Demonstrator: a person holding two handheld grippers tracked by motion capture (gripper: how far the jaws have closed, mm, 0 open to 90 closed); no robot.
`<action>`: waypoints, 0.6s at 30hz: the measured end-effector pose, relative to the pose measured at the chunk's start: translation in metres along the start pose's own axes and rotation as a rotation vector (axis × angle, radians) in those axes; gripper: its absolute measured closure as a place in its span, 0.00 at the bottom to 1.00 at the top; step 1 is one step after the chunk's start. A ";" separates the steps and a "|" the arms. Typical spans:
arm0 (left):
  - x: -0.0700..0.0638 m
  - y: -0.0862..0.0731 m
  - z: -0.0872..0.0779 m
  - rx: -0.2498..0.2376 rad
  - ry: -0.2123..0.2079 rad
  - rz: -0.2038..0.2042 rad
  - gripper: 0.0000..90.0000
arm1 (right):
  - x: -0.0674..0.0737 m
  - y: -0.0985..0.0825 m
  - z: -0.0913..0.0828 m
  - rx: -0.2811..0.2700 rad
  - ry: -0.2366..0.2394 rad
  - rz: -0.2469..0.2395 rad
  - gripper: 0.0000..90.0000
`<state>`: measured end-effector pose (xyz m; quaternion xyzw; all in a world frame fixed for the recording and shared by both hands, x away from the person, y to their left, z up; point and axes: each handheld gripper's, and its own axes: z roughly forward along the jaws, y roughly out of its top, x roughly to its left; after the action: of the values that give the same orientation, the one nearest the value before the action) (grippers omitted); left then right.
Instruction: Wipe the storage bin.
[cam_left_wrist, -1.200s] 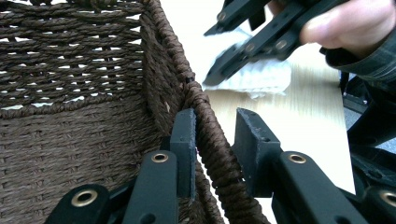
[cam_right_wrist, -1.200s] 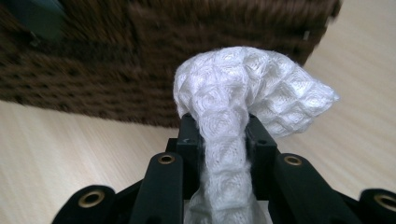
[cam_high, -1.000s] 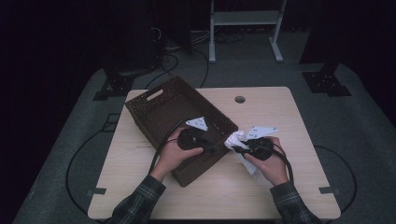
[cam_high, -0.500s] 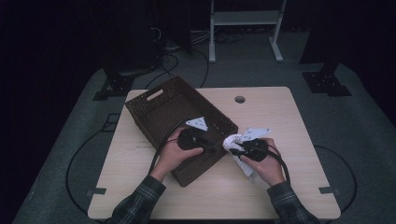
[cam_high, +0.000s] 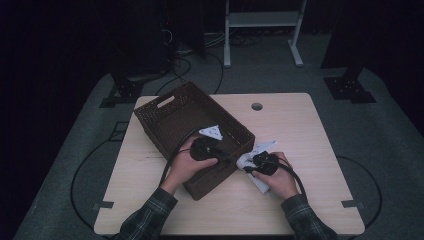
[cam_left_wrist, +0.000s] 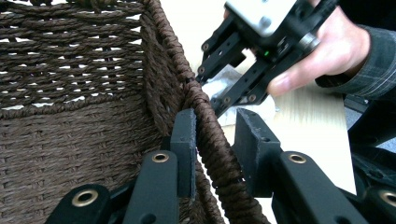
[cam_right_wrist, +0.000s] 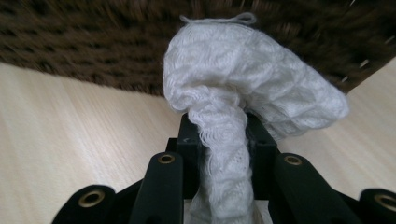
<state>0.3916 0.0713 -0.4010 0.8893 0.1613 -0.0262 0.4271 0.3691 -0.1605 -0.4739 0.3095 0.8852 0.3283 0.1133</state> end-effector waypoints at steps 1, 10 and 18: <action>0.000 0.000 0.000 0.000 0.000 0.000 0.77 | 0.000 -0.001 0.002 0.005 -0.001 0.000 0.80; 0.000 0.000 0.000 0.003 0.000 0.001 0.77 | 0.008 -0.002 0.001 0.024 -0.019 -0.027 0.80; 0.000 0.000 0.000 0.002 0.001 0.002 0.77 | 0.017 0.002 -0.013 -0.022 -0.010 -0.052 0.80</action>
<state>0.3914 0.0716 -0.4008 0.8899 0.1605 -0.0257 0.4262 0.3517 -0.1557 -0.4625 0.2867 0.8888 0.3333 0.1295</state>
